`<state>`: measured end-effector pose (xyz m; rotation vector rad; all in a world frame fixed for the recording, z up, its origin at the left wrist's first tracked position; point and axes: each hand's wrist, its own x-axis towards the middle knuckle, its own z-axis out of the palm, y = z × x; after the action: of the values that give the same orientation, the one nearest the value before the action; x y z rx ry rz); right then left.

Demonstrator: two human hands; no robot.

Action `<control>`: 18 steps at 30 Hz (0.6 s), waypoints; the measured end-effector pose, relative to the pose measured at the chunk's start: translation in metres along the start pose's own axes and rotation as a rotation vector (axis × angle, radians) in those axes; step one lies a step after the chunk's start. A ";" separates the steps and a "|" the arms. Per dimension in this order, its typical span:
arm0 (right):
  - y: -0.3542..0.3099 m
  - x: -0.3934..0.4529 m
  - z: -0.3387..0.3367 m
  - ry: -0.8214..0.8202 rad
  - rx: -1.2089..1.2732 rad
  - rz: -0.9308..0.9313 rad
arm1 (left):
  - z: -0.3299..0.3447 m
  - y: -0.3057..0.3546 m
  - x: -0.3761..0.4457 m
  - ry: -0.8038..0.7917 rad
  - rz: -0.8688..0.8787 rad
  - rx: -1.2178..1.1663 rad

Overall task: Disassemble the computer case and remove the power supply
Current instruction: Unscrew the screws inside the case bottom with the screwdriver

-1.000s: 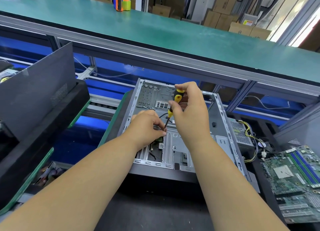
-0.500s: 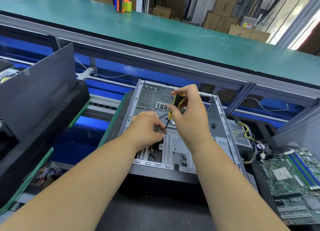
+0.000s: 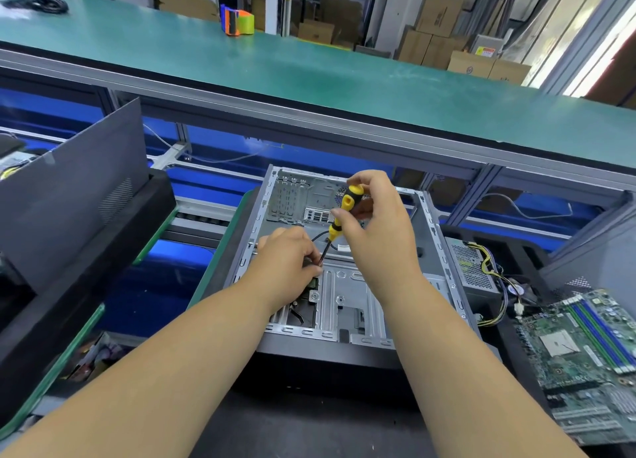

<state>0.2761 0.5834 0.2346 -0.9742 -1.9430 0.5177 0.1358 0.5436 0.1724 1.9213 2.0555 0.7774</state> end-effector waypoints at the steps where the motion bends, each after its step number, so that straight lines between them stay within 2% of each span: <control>1: 0.000 0.001 -0.001 -0.005 0.022 0.021 | 0.000 0.000 0.000 -0.001 0.002 0.004; 5: -0.001 0.003 -0.006 -0.024 0.114 0.072 | 0.002 -0.002 0.001 0.009 0.004 0.009; 10: 0.002 0.007 -0.021 -0.011 0.271 0.255 | 0.000 -0.005 0.000 0.072 -0.007 -0.112; 14: 0.010 0.007 -0.040 0.040 0.309 0.309 | -0.004 -0.005 -0.002 0.122 -0.026 -0.365; 18: 0.017 -0.004 -0.051 0.146 0.495 0.563 | -0.010 -0.002 -0.007 0.127 -0.156 -0.704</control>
<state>0.3284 0.5900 0.2482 -1.1787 -1.2963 1.1476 0.1299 0.5347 0.1783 1.3310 1.6386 1.3767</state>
